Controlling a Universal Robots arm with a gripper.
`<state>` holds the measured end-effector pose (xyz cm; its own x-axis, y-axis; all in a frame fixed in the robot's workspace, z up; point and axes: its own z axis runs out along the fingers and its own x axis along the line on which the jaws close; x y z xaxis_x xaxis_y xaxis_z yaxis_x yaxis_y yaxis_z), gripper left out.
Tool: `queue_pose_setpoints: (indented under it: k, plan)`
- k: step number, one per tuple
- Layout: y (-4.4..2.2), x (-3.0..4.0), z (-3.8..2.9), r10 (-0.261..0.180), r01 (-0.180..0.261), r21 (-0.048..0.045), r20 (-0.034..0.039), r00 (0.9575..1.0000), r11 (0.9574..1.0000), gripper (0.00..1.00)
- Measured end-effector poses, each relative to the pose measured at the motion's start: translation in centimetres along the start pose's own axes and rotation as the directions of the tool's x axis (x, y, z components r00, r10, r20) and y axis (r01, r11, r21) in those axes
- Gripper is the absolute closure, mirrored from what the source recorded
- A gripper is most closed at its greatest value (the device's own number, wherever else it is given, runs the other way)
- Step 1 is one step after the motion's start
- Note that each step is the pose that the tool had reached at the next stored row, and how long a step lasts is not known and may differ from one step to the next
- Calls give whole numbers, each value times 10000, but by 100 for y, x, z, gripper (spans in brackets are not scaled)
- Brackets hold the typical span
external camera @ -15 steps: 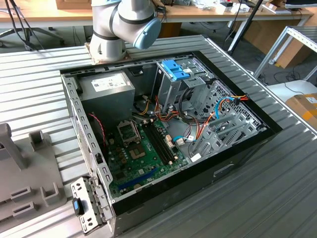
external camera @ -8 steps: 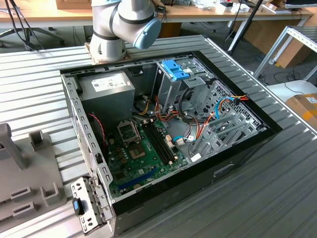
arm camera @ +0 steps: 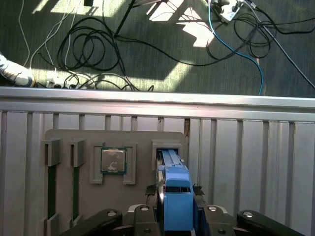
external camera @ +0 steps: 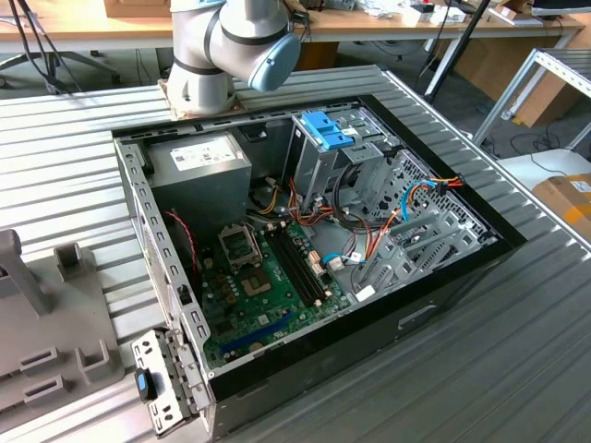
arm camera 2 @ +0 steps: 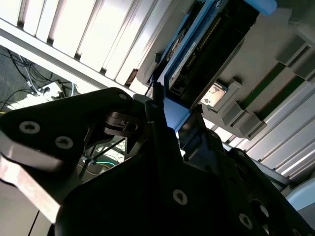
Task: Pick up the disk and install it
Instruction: 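Pick up the disk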
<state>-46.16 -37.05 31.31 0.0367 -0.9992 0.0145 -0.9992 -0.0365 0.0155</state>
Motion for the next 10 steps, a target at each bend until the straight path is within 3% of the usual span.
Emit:
queue_pose_setpoints:
  k: [10]
  plan:
    - [0, 0, -12, 0, 0, 0, 0, 10000, 10000, 64]
